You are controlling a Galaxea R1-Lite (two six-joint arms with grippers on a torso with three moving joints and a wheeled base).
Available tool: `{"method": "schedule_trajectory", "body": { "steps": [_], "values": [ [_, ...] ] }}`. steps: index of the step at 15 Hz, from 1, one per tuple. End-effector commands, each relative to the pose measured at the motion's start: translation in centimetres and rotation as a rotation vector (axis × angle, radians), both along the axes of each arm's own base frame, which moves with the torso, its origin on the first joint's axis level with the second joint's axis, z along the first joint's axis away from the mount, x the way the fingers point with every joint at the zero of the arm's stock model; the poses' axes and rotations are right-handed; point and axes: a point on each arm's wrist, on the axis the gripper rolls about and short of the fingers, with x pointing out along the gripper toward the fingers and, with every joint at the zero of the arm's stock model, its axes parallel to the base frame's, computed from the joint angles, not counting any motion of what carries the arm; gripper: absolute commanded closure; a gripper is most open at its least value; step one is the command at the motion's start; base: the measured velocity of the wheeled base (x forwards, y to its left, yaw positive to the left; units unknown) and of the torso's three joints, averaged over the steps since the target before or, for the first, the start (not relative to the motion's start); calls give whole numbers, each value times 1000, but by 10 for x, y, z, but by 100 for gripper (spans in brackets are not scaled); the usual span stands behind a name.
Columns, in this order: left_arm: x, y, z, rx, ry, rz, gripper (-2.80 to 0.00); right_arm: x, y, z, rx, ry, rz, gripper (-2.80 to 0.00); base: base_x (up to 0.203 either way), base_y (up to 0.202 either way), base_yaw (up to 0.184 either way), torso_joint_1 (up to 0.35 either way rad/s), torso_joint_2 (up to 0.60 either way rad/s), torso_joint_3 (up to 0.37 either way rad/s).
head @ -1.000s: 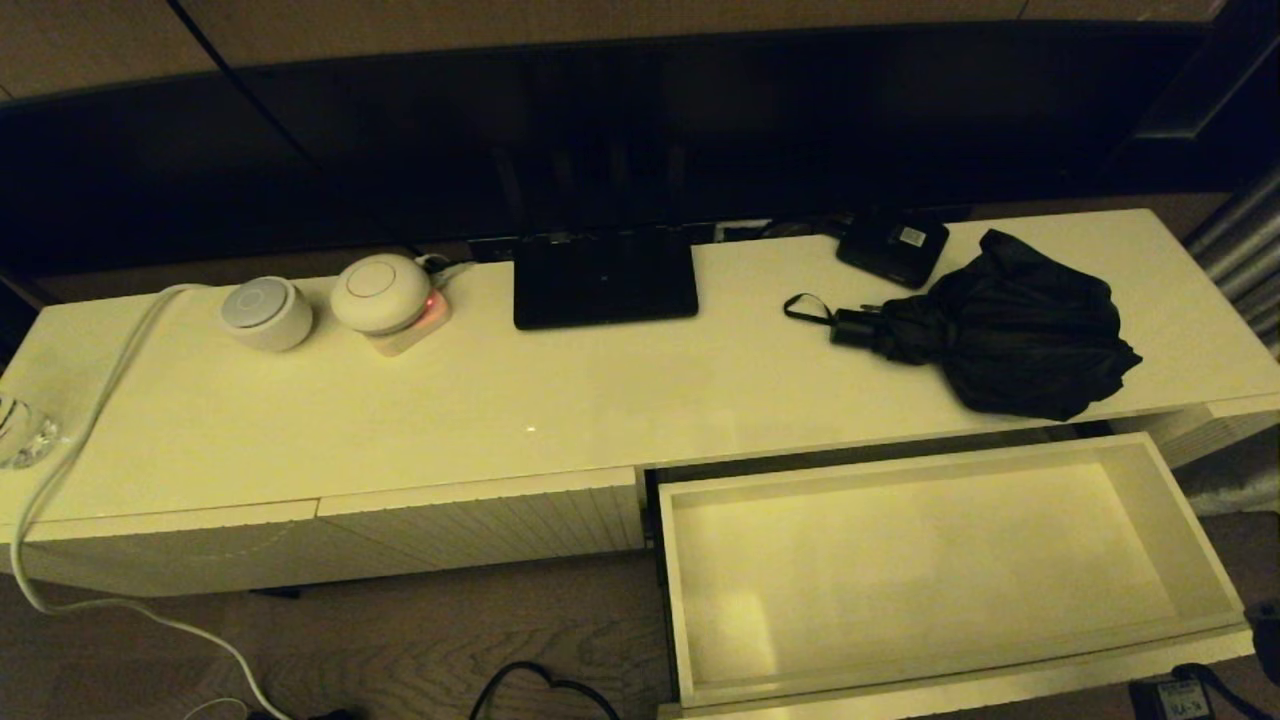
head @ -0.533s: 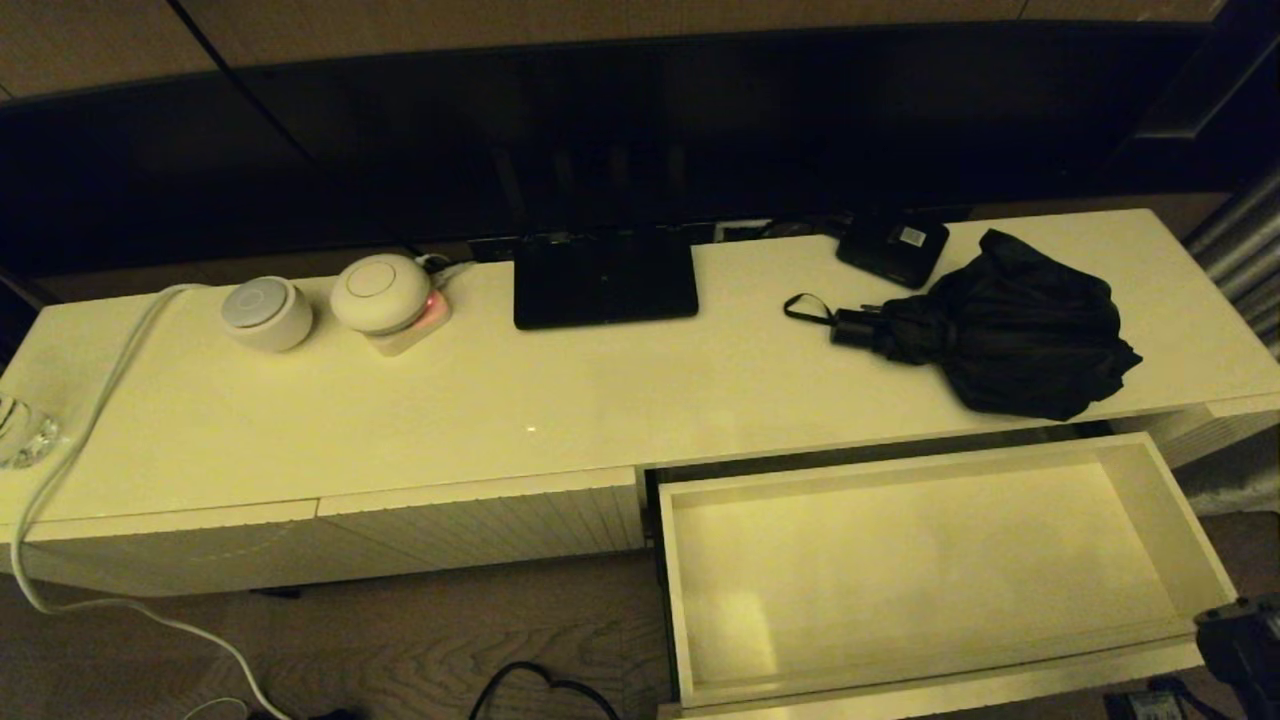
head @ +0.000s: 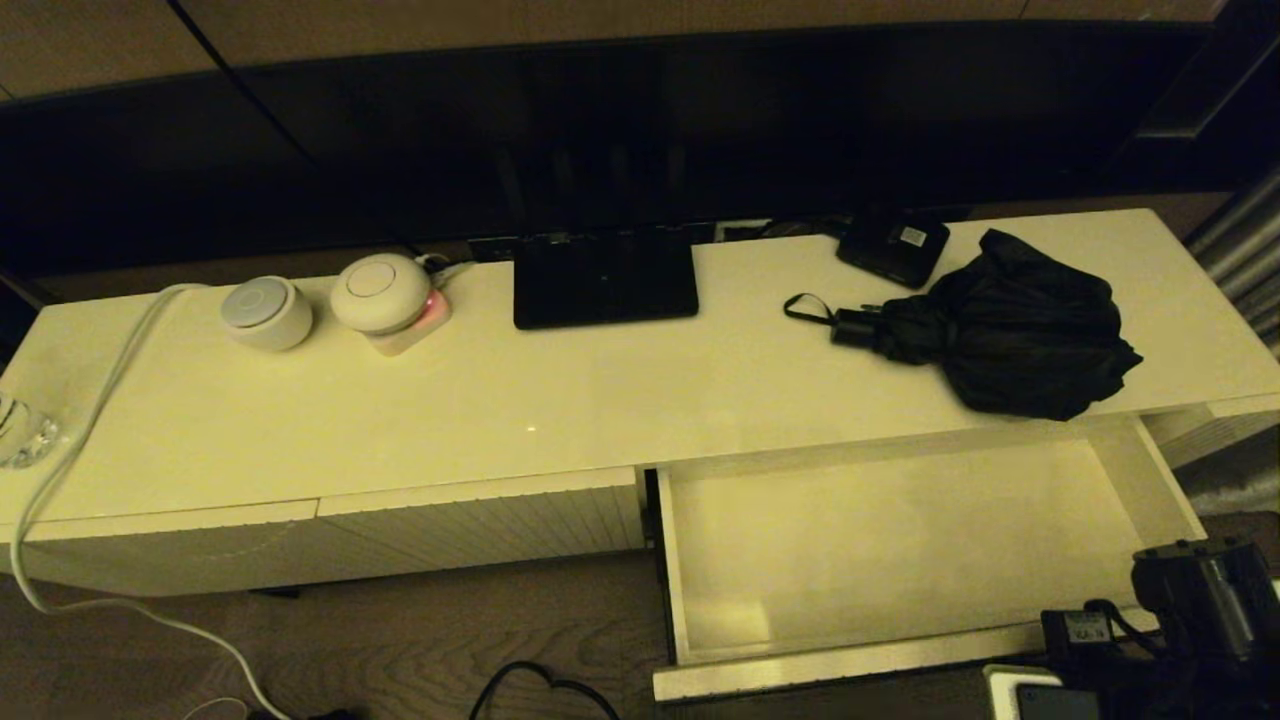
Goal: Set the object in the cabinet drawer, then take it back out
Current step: Close the drawer
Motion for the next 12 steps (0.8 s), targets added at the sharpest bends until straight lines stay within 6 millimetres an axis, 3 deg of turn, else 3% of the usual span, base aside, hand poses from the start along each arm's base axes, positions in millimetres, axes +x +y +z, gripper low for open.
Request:
{"method": "schedule_trajectory", "body": {
  "steps": [1, 12],
  "values": [
    [0, 0, -1, 0, 3, 0, 0, 7, 2, -2, -4, -18, 8, 0, 0, 0, 0, 0, 0, 0],
    [0, 0, -1, 1, 3, 0, 0, 64, 5, 23, -26, -195, -87, 0, 0, 0, 0, 0, 0, 0]
  ]
}}
